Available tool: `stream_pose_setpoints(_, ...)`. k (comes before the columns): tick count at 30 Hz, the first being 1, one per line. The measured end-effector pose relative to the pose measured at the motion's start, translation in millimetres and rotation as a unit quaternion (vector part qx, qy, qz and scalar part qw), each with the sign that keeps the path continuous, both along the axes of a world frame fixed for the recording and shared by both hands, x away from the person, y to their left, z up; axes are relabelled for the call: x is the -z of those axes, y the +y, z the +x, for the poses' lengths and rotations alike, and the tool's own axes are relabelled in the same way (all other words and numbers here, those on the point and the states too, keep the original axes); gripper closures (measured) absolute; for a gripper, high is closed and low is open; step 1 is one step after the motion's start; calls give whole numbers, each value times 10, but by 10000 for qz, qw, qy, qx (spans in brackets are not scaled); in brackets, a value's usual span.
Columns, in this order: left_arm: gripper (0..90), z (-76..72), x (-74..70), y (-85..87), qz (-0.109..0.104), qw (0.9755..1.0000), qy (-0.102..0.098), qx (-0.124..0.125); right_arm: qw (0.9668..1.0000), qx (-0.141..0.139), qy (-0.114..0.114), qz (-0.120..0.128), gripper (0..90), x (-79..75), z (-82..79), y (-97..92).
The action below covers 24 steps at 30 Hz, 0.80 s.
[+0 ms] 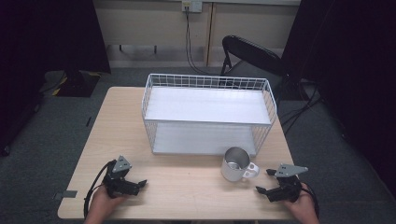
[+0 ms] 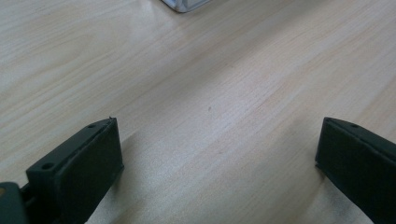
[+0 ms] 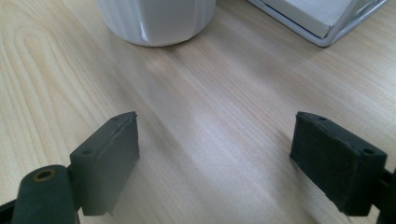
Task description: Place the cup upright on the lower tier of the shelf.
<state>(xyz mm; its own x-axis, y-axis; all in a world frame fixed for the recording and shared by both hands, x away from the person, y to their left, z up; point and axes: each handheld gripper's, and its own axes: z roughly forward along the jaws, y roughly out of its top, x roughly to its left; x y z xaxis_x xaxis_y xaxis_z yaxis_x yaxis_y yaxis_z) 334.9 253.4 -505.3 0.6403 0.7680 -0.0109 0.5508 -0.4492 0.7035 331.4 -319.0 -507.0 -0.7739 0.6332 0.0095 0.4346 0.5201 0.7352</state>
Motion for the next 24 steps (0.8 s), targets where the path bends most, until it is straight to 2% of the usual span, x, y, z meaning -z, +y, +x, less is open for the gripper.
stream_pose_setpoints(10, 0, 0, 0, 0, 0, 10000, 1, 0, 10000, 37, -3, 1, 146, 0, -5, 1)
stream_pose_setpoints(15, 0, 0, 0, 0, 0, 10000, 0, -4, 9999, 127, -4, 24, 175, -3, -23, -2)
stream_pose_setpoints(20, 0, 0, 0, 0, 2, 10000, 3, -3, 9992, 214, 142, 305, 208, -15, -17, -40)
stream_pose_setpoints(24, 0, 0, -1, 0, 3, 10000, 3, -3, 9991, 212, 205, 291, 205, -56, -16, -26)
